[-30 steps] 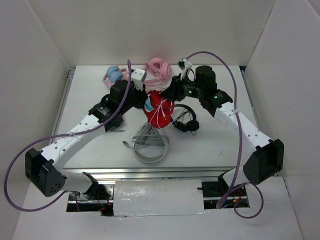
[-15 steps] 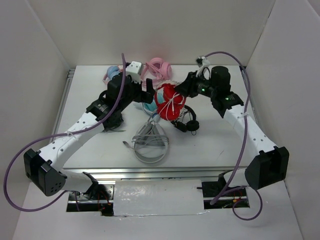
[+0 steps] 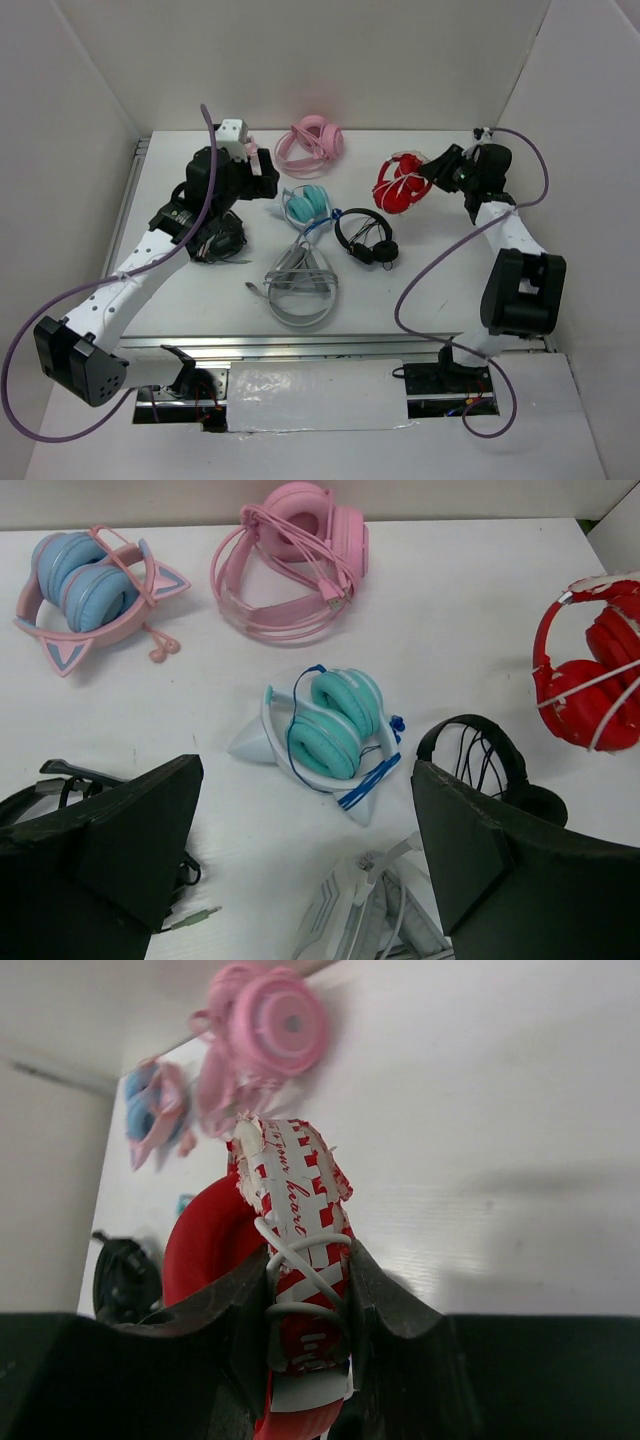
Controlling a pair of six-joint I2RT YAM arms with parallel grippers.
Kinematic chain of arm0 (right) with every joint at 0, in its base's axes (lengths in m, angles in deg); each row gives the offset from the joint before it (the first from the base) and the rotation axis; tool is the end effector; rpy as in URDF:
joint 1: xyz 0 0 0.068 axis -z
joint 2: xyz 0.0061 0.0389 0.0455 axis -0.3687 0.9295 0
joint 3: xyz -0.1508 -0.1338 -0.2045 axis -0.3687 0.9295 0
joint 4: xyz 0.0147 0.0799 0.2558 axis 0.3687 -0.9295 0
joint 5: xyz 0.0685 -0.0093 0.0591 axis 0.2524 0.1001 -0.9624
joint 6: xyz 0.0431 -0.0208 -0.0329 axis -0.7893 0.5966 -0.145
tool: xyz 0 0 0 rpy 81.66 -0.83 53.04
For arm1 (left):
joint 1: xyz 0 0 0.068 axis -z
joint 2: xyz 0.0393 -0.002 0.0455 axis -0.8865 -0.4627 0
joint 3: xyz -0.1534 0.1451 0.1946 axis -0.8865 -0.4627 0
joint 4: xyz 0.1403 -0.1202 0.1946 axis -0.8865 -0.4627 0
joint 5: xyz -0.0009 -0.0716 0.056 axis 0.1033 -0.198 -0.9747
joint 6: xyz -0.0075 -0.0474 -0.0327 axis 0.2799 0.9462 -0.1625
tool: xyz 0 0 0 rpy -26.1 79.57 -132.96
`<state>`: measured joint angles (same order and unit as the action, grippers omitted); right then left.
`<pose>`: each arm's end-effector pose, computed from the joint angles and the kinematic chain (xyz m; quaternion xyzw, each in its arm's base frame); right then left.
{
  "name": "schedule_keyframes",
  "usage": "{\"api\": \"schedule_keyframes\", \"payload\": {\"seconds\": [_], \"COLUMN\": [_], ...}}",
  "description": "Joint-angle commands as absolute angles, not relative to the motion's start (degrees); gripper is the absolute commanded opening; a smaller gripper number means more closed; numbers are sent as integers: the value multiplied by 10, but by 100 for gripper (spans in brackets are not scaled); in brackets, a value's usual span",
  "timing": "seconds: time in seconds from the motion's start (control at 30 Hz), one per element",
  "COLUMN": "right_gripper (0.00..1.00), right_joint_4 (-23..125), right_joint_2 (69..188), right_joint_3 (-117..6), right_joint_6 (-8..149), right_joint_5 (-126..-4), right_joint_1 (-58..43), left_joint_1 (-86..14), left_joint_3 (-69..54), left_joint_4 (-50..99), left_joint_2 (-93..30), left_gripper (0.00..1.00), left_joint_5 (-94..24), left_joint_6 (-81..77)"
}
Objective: Wrap the headphones
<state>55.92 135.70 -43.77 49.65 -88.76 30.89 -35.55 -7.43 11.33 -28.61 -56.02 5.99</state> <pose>0.3686 -0.0382 0.3026 0.1060 0.7982 0.3052 0.5085 0.2745 -0.1291 0.4130 -0.0203 0.7742 -0.1682 0.6099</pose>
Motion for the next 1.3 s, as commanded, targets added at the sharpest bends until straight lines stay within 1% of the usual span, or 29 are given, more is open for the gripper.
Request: {"api": "schedule_keyframes", "payload": {"seconds": [0.0, 0.13, 0.27, 0.37, 0.47, 0.5, 0.57, 0.63, 0.73, 0.77, 0.83, 0.87, 0.9, 0.93, 1.07, 1.2, 1.23, 1.27], "right_gripper": [0, 1, 1, 3, 2, 1, 7, 9, 16, 25, 34, 47, 52, 54, 54, 56, 61, 62], "right_joint_4": [675, 703, 684, 680, 643, 621, 590, 579, 578, 571, 558, 549, 546, 544, 517, 484, 485, 485], "right_joint_2": [1404, 1474, 1550, 1583, 1599, 1603, 1611, 1614, 1617, 1619, 1626, 1628, 1630, 1637, 1658, 1661, 1656, 1654], "right_joint_3": [-434, -455, -490, -517, -545, -561, -574, -588, -595, -597, -608, -613, -615, -617, -638, -641, -636, -634], "right_joint_6": [438, 427, 445, 427, 431, 436, 444, 445, 452, 453, 458, 457, 457, 454, 460, 476, 484, 489], "right_joint_5": [-875, -868, -854, -888, -878, -874, -872, -858, -860, -861, -866, -869, -876, -881, -910, -911, -908, -905], "right_joint_1": [323, 333, 344, 359, 368, 370, 370, 374, 381, 381, 382, 386, 388, 390, 408, 417, 417, 417], "left_joint_1": [-380, -403, -420, -427, -432, -434, -435, -437, -440, -439, -439, -440, -440, -440, -441, -441, -441, -441], "left_joint_3": [-98, -124, -132, -141, -147, -148, -151, -152, -150, -151, -154, -155, -156, -155, -152, -160, -160, -160], "left_joint_4": [157, 177, 184, 196, 204, 204, 209, 210, 212, 212, 214, 215, 214, 211, 201, 207, 208, 208], "left_joint_2": [-266, -271, -279, -281, -281, -281, -281, -281, -279, -280, -278, -277, -277, -277, -277, -271, -270, -270], "left_gripper": [99, 99, 99, 99, 99, 99, 99, 99, 99, 99, 99, 99, 99, 99, 99, 99, 99, 99], "left_joint_5": [-519, -489, -472, -459, -452, -450, -447, -445, -439, -439, -441, -443, -445, -446, -453, -449, -446, -444], "left_joint_6": [78, 78, 78, 78, 81, 81, 81, 82, 81, 81, 82, 83, 82, 82, 82, 86, 87, 86]}}
